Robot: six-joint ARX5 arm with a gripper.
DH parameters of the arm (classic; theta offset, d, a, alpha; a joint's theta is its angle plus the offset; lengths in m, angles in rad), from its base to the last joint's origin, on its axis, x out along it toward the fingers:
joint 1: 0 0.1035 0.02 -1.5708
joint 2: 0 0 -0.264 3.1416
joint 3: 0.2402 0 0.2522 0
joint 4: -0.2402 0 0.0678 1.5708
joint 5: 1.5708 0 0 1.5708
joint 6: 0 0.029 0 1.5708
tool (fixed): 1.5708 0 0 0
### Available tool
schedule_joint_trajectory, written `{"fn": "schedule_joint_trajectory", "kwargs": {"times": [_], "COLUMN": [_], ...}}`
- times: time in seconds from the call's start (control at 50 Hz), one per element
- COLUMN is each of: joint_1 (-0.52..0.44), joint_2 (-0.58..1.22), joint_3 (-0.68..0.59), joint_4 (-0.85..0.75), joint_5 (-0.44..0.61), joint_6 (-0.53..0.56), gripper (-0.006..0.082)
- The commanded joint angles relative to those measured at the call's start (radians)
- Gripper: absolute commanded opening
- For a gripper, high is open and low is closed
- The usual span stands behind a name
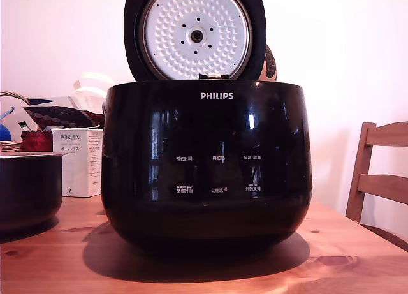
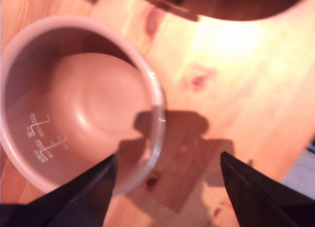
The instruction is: Pick up the metallic pot next to the rice cooker
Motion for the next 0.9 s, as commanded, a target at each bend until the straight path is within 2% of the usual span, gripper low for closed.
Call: {"fn": "schedule_joint_trajectory", "kwargs": {"times": [0.0,0.24,0.5,0.88], "joint_1": [0.019,0.051,0.058,0.058], "joint_2": [0.031,0.115,0.21,0.342], "joint_3": [0.002,0.002,0.002,0.002], "joint_4": [0.021,0.073,0.109,0.163], "joint_5": [0.018,0.086,0.094,0.101], "joint_6": [0.005,0.031,0.076,0.076], "gripper": [0.0613,0.0613,0.0613,0.0611]}}
